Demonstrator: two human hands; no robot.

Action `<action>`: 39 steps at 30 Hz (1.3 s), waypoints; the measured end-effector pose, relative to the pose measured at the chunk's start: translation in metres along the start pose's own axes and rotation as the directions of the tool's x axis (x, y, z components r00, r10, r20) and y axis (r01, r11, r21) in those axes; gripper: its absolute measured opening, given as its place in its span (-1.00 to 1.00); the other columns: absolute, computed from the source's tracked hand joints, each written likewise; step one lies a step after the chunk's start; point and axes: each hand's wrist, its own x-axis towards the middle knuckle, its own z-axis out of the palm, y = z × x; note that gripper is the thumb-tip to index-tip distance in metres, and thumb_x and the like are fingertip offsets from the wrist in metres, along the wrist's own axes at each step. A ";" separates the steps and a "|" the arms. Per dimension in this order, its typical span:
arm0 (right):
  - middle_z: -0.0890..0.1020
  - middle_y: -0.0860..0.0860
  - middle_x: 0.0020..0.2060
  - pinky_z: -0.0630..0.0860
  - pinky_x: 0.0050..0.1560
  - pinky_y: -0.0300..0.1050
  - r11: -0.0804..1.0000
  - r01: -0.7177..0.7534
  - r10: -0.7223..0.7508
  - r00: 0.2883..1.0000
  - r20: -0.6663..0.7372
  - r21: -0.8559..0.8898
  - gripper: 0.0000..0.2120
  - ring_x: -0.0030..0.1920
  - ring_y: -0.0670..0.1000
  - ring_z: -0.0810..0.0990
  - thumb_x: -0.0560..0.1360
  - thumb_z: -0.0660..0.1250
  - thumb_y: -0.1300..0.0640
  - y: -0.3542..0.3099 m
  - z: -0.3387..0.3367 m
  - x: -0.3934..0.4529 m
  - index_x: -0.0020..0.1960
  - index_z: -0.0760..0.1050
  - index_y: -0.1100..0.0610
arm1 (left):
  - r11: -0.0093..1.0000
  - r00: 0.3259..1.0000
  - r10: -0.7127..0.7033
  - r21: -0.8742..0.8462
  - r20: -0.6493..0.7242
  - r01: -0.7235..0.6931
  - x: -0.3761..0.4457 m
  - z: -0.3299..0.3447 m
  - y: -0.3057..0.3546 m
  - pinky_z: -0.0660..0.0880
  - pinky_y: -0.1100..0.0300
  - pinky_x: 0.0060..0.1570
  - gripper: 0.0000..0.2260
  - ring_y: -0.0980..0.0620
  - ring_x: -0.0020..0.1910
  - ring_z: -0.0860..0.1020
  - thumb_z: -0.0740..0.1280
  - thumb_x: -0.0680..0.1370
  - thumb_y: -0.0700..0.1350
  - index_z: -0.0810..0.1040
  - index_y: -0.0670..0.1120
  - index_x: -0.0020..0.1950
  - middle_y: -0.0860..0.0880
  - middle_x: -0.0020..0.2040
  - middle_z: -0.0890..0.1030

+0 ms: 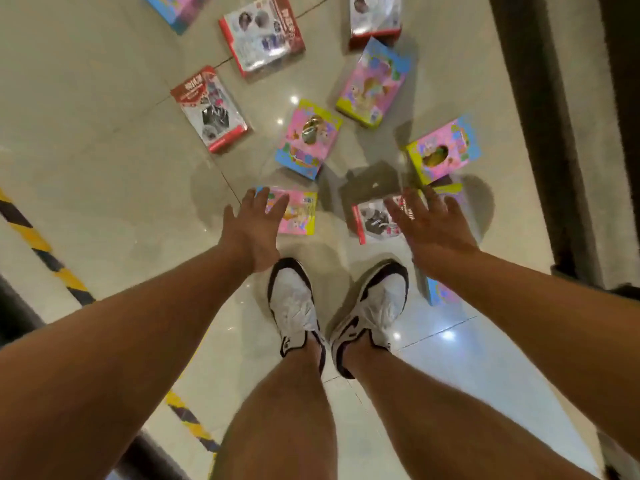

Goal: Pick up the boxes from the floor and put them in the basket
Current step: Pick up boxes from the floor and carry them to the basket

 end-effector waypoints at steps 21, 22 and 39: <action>0.41 0.16 0.26 0.53 0.19 0.09 0.427 -0.423 0.316 0.898 0.307 0.799 -0.22 0.17 0.24 0.52 0.37 0.30 -0.31 0.004 -0.057 -0.173 0.52 0.08 -0.28 | 0.898 0.992 -0.108 -0.433 -0.059 0.072 -0.161 -0.081 0.022 0.54 -0.10 0.10 -0.25 -0.26 0.10 0.53 0.27 0.41 0.42 0.40 0.01 0.48 -0.18 0.14 0.55; 0.46 0.15 0.20 0.55 0.14 0.05 0.329 -0.463 0.337 0.872 0.356 0.823 -0.25 0.12 0.21 0.56 0.37 0.29 -0.33 0.005 -0.068 -0.203 0.50 0.14 -0.26 | 0.841 0.987 -0.151 -0.517 0.052 0.156 -0.188 -0.101 0.028 0.53 -0.07 0.12 -0.28 -0.25 0.16 0.54 0.31 0.44 0.39 0.38 0.04 0.49 -0.17 0.22 0.55; 0.57 0.00 0.17 0.47 -0.36 -0.49 -0.393 -0.257 0.493 0.752 0.438 0.883 -0.66 -0.12 -0.20 0.60 0.63 0.25 -0.03 -0.066 -0.211 -0.586 0.39 0.35 -0.05 | 0.596 0.976 -0.130 -0.773 0.175 0.218 -0.467 -0.322 0.044 0.42 0.15 -0.19 -0.67 -0.08 -0.22 0.51 0.30 0.45 0.08 0.56 -0.10 0.09 -0.17 -0.08 0.59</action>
